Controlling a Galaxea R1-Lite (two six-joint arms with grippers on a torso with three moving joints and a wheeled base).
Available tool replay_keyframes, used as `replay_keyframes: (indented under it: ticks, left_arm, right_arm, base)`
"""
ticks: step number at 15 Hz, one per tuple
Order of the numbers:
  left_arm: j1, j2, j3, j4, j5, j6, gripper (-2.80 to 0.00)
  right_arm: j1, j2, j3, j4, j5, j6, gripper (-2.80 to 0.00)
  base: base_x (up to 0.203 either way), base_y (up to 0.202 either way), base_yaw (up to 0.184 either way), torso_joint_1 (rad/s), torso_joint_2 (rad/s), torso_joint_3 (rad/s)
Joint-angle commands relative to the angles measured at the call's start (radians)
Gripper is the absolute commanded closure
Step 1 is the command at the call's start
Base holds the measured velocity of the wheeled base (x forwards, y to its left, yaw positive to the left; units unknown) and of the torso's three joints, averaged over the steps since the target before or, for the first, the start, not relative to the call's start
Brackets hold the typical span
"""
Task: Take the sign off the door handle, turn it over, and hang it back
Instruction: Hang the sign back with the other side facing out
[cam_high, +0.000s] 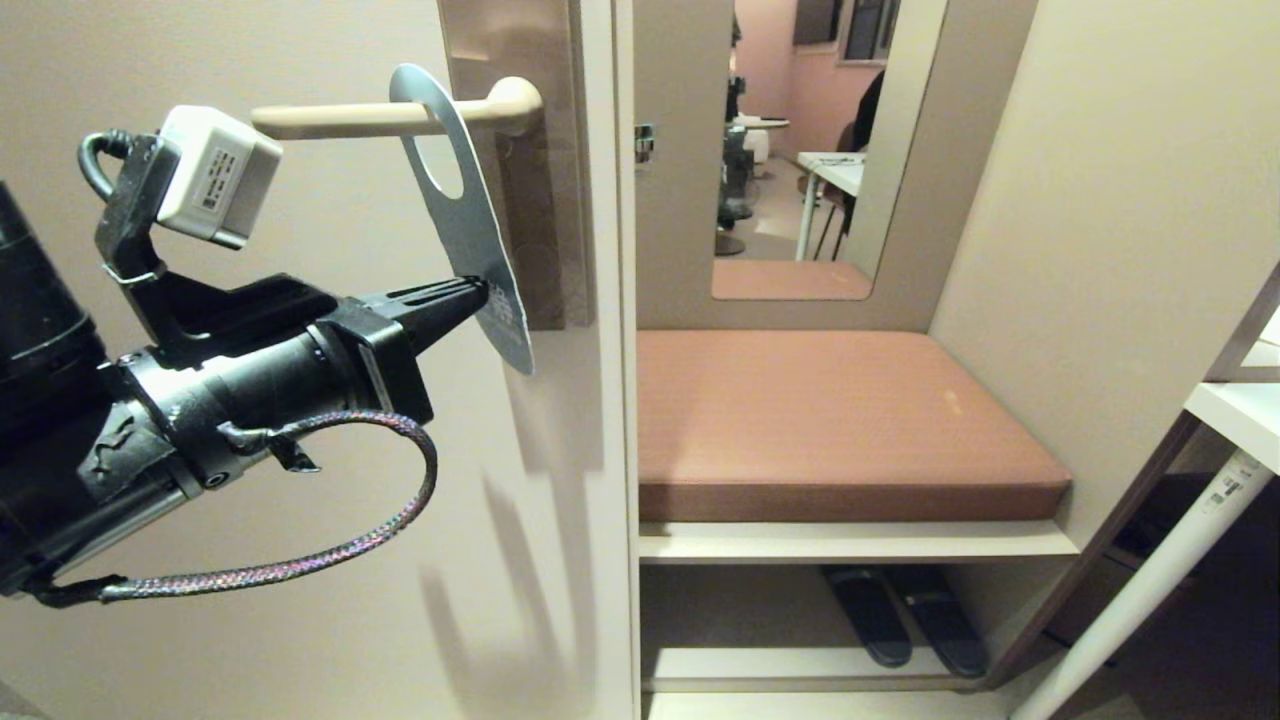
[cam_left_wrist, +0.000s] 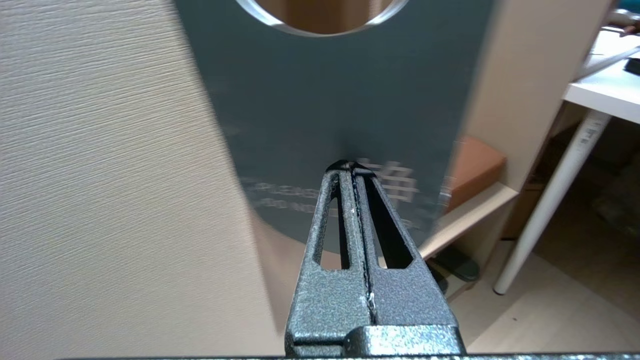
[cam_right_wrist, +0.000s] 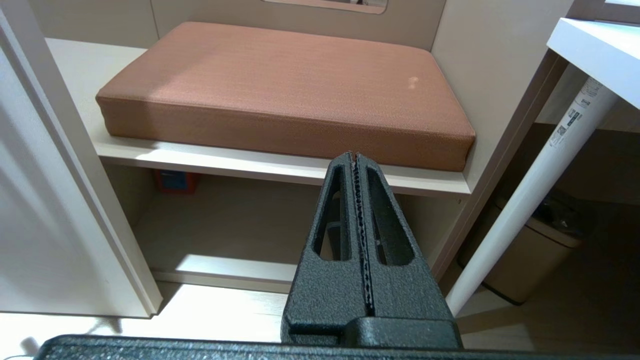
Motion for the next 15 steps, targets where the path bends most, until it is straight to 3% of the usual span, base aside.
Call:
replay_keyframes:
  ticks: [1, 8, 15]
  left_arm:
    - [0.024, 0.006, -0.002, -0.004, -0.001, -0.002, 0.0]
    - [0.021, 0.028, -0.014, -0.03, -0.002, 0.003, 0.0]
    - [-0.062, 0.076, -0.091, -0.03, 0.001, 0.007, 0.0]
  right_arm:
    - [0.0, 0.0, 0.0, 0.0, 0.001, -0.001, 0.0]
    - [0.0, 0.0, 0.0, 0.0, 0.001, -0.001, 0.0]
    - [0.0, 0.0, 0.0, 0.0, 0.001, -0.002, 0.0]
  base:
    - [0.0, 0.0, 0.0, 0.0, 0.0, 0.0]
    - [0.0, 0.0, 0.0, 0.0, 0.0, 0.0]
    - [0.0, 0.0, 0.0, 0.0, 0.0, 0.0]
